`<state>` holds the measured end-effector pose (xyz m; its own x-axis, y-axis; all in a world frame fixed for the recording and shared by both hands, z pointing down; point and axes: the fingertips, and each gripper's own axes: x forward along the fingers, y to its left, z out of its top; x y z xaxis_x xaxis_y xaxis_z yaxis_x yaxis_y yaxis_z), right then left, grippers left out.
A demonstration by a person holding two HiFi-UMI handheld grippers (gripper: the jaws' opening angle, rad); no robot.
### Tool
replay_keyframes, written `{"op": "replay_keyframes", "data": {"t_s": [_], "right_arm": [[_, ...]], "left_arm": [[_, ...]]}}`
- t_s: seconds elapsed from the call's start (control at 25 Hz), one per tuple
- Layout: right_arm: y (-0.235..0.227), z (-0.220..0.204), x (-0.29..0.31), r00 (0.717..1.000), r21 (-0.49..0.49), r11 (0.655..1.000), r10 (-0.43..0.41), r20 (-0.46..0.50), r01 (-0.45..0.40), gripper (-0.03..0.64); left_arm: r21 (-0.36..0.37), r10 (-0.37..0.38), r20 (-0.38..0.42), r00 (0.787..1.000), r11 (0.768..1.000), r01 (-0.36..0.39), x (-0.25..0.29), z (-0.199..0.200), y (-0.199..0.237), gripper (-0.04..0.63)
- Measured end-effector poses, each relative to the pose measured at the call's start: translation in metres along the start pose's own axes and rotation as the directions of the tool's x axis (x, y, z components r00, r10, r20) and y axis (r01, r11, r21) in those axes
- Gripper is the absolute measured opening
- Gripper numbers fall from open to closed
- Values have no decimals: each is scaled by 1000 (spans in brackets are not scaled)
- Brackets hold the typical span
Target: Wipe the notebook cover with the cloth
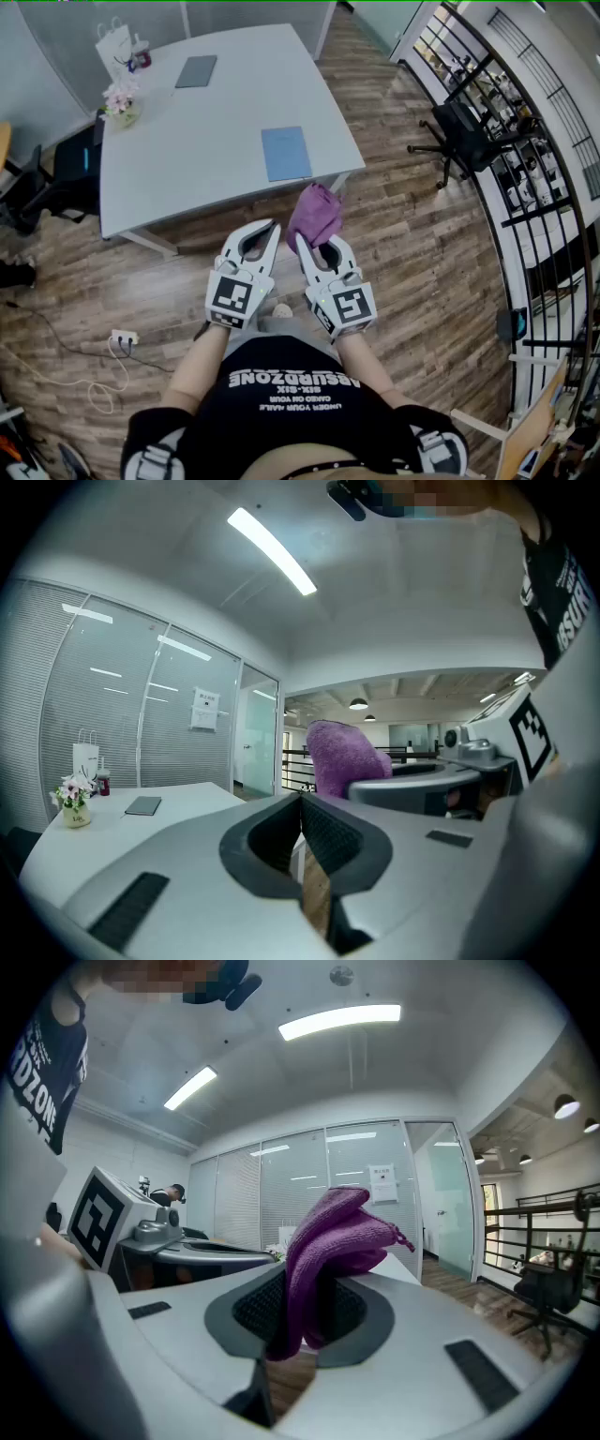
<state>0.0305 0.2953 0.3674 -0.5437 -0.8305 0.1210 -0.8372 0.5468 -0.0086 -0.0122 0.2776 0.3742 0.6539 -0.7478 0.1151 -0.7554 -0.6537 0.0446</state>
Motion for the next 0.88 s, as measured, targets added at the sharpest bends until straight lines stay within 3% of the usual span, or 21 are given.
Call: {"op": "replay_keyframes", "data": {"t_s": [0.44,0.88], "right_arm": [[-16,-14,-13,997,11,997,76,-25,-76,80],[-50,-27,24,996,55,995,86,-33,-84,80]], "left_arm": [[-64,86,-14,996,994,-87,6,-12,-10,17],[-83,55,-60,997,995,-60,41,-32,15,17]]}}
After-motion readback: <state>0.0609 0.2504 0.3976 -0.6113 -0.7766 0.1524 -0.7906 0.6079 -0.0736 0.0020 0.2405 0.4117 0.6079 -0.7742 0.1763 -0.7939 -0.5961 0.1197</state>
